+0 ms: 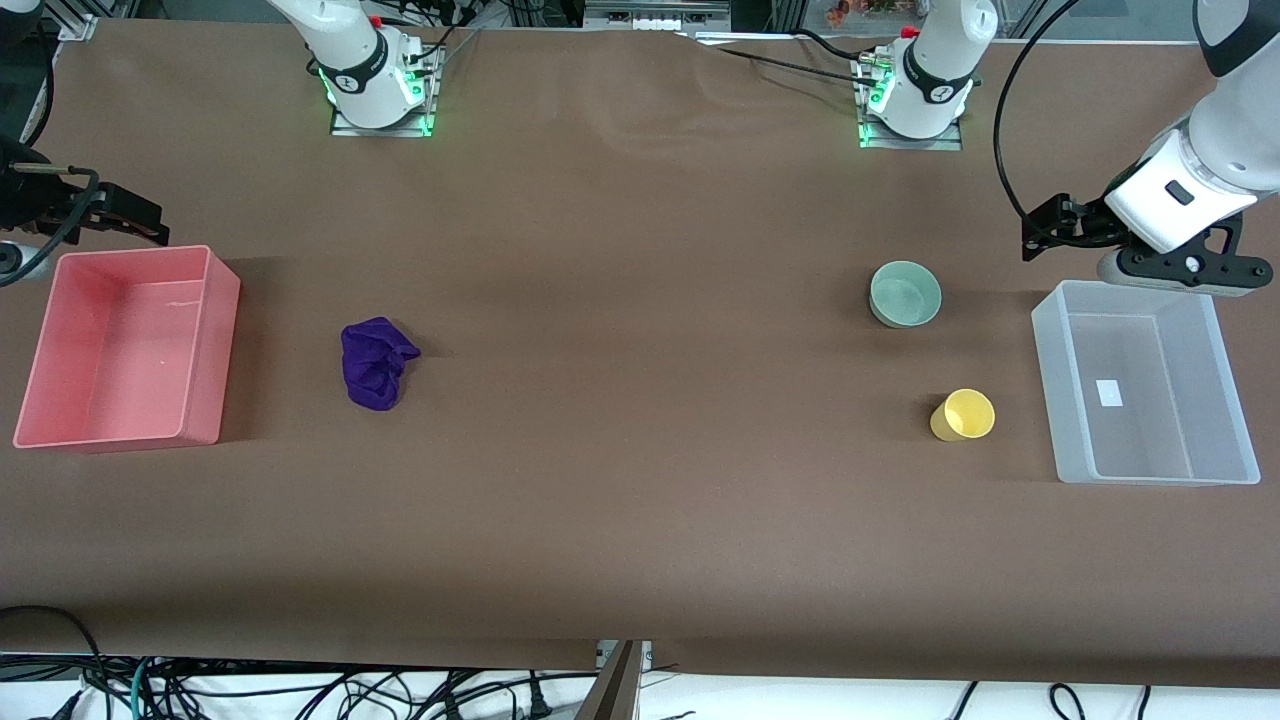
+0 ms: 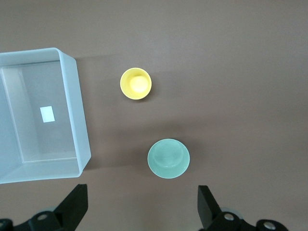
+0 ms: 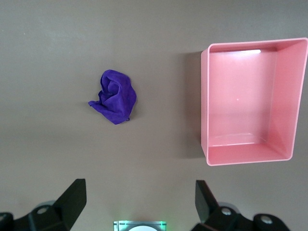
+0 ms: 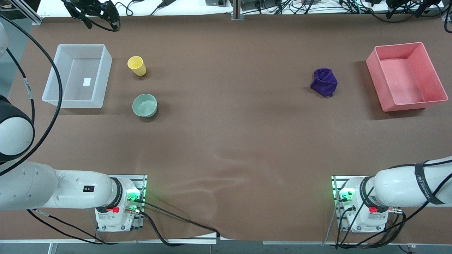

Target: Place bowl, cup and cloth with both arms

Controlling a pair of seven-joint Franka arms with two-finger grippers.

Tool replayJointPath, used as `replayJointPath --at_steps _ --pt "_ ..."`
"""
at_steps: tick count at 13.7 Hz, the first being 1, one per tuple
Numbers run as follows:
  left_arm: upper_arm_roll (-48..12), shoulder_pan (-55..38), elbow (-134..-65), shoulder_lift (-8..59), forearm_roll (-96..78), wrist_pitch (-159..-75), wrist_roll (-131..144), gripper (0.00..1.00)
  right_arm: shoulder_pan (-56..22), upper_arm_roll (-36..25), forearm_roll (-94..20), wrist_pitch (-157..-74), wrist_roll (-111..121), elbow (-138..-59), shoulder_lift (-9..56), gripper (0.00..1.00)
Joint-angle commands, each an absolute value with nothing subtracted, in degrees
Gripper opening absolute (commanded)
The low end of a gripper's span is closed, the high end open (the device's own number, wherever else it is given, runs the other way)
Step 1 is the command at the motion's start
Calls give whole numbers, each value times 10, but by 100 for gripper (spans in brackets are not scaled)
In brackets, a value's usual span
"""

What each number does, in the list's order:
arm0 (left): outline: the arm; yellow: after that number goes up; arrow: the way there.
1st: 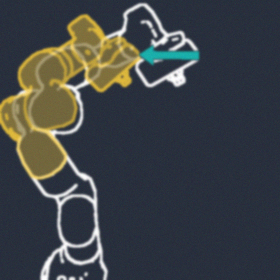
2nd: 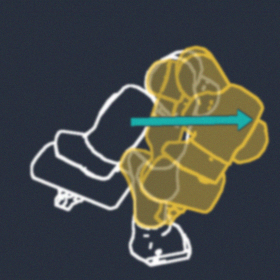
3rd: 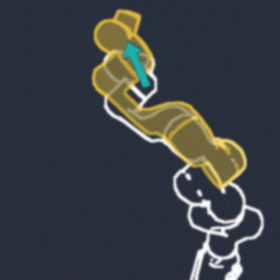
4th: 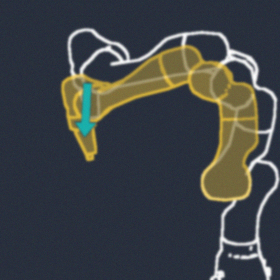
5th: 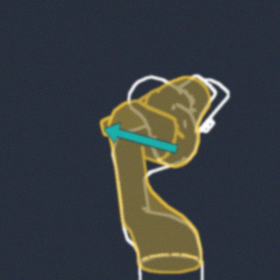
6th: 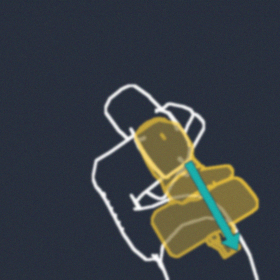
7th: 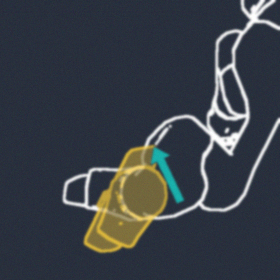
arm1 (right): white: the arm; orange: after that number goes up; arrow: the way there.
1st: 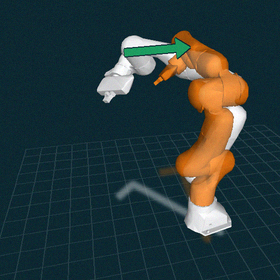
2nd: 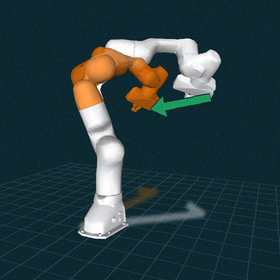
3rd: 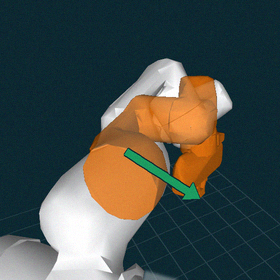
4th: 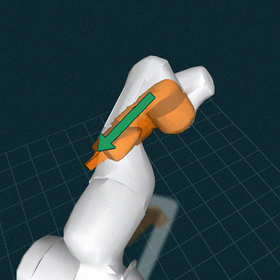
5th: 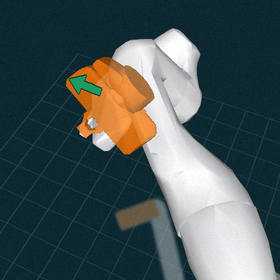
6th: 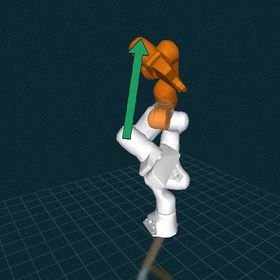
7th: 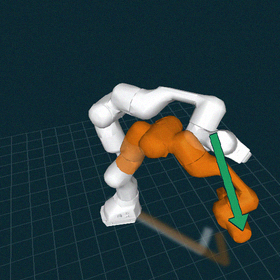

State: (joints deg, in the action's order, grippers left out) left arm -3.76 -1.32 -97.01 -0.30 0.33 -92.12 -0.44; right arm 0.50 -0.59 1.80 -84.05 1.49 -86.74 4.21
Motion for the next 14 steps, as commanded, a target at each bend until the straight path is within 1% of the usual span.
replayJointPath --at_steps 1,4,7,9,10,11,12,13,14 --pt "-38 -9 -960 1 -3 -910 -5 100 7 -4 20 -845 19 -864 43 100" --pt "-37 -1 -963 2 -2 -910 -4 100 8 -5 20 -846 19 -862 43 100" --pt "-38 25 -964 18 -8 -913 -10 100 8 -5 20 -846 19 -864 43 100" --pt "-38 25 -978 29 -8 -888 -13 100 7 -4 21 -846 19 -856 47 100" --pt "-39 25 -979 52 -9 -860 -25 100 6 -4 20 -846 19 -855 47 100" --pt "-40 24 -990 68 -8 -857 -23 100 5 -4 22 -846 19 -855 48 100" --pt "-40 25 -1010 78 -7 -891 -23 100 6 -4 23 -847 21 -850 55 100" --pt "-40 25 -1046 77 -6 -933 -28 100 6 -4 22 -846 20 -842 60 100" --pt "-42 25 -1095 68 -6 -981 -28 100 5 -4 25 -851 20 -842 62 100"
